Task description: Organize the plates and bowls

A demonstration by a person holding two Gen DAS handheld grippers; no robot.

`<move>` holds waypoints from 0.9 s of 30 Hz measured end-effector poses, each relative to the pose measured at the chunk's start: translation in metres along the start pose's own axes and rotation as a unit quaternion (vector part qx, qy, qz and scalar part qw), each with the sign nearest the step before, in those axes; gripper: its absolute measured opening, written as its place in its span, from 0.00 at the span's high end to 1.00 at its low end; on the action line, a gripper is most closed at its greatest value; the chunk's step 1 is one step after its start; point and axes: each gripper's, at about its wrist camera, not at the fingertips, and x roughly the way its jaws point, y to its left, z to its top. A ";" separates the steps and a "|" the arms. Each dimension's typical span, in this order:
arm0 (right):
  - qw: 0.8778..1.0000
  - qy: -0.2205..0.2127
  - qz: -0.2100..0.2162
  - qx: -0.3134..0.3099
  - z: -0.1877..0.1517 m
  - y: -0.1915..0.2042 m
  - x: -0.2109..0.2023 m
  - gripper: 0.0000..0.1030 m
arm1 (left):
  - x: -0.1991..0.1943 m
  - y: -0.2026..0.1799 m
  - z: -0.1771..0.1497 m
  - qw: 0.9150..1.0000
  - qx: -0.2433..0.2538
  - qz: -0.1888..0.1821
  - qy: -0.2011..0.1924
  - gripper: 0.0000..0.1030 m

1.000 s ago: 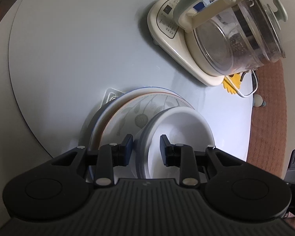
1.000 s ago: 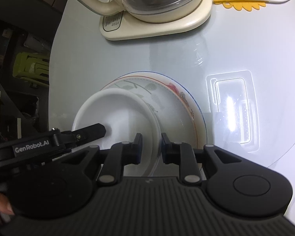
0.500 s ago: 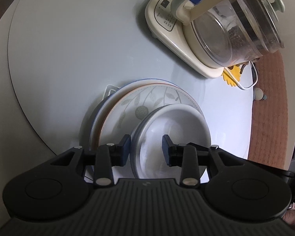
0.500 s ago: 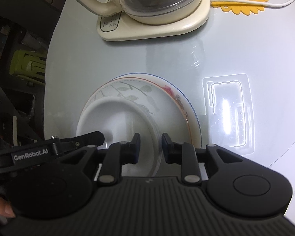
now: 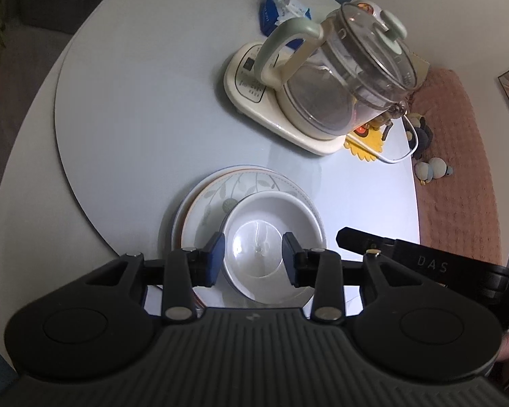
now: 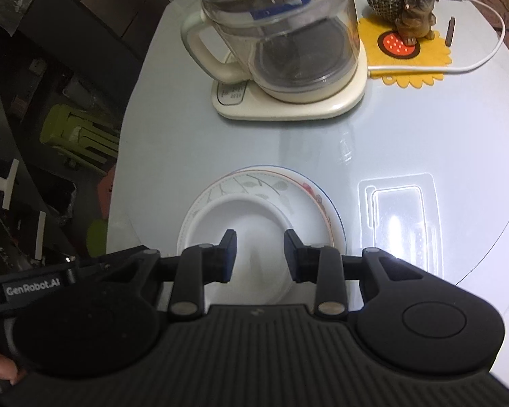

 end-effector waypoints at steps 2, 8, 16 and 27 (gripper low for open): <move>1.000 -0.021 0.004 -0.009 -0.002 0.005 -0.016 0.67 | -0.021 -0.005 -0.007 1.000 0.005 0.009 -0.028 0.59; 0.995 -0.086 0.016 -0.052 -0.016 0.023 -0.062 0.67 | -0.069 -0.017 -0.029 0.997 0.023 0.016 -0.075 0.59; 0.985 -0.150 0.030 -0.079 -0.035 0.032 -0.111 0.67 | -0.123 -0.045 -0.057 0.987 0.070 0.032 -0.138 0.59; 0.968 -0.215 0.054 -0.121 -0.059 0.015 -0.166 0.67 | -0.175 -0.082 -0.110 0.974 0.059 0.055 -0.213 0.57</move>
